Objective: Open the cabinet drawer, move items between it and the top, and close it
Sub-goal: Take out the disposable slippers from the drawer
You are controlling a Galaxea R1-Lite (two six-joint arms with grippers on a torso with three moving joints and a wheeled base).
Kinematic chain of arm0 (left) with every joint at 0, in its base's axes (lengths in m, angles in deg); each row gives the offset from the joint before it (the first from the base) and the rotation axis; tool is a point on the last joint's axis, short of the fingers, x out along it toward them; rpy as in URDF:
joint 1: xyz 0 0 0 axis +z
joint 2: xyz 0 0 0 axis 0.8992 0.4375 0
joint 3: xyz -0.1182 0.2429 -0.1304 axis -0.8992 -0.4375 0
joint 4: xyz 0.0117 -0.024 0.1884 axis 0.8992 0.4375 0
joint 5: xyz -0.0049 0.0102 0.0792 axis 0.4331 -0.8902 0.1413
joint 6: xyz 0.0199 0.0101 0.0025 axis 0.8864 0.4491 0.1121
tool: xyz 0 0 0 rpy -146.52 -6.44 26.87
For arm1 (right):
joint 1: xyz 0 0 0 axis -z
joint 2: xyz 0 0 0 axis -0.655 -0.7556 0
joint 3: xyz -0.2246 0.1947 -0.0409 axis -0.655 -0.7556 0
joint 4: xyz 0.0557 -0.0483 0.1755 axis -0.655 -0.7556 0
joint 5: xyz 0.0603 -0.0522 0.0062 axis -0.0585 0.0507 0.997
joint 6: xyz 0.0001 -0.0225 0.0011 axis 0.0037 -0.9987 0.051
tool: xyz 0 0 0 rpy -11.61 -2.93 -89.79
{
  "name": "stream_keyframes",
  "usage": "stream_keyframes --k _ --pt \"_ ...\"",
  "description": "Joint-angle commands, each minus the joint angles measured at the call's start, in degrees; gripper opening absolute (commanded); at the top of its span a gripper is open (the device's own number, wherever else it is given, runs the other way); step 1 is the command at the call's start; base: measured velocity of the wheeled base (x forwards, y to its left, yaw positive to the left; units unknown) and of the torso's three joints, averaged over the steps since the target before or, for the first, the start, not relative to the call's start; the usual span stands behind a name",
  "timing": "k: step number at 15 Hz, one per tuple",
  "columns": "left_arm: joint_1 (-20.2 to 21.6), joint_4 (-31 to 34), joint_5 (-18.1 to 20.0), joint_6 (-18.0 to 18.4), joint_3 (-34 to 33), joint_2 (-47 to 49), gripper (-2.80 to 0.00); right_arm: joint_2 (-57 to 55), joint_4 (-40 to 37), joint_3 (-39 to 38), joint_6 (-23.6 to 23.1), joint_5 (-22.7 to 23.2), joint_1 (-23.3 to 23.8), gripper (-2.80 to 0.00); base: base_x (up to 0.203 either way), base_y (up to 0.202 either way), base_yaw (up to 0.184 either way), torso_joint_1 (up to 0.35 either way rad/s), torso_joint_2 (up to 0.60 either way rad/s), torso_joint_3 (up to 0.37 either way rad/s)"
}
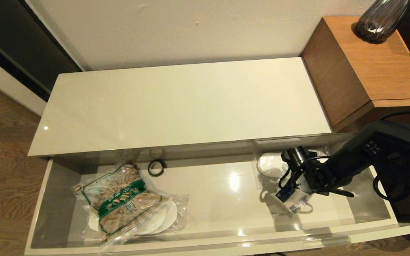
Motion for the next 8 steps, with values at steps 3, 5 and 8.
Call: stream_keyframes --k 3,5,8 --pt "0.01 -0.06 -0.06 -0.05 -0.01 0.07 -2.80 -0.09 -0.03 -0.67 0.19 -0.13 0.10 -2.80 0.000 0.000 0.000 0.000 0.00 0.000" --pt "0.01 -0.06 0.00 -0.05 -0.01 0.07 -2.80 -0.36 -0.07 -0.75 0.35 -0.06 0.28 -2.80 0.000 0.000 0.000 0.000 0.00 0.000" --pt "0.01 -0.06 0.01 -0.05 -0.01 0.07 -2.80 1.30 -0.53 -1.08 0.46 -0.02 0.66 -2.80 0.000 0.000 0.000 0.000 0.00 0.000"
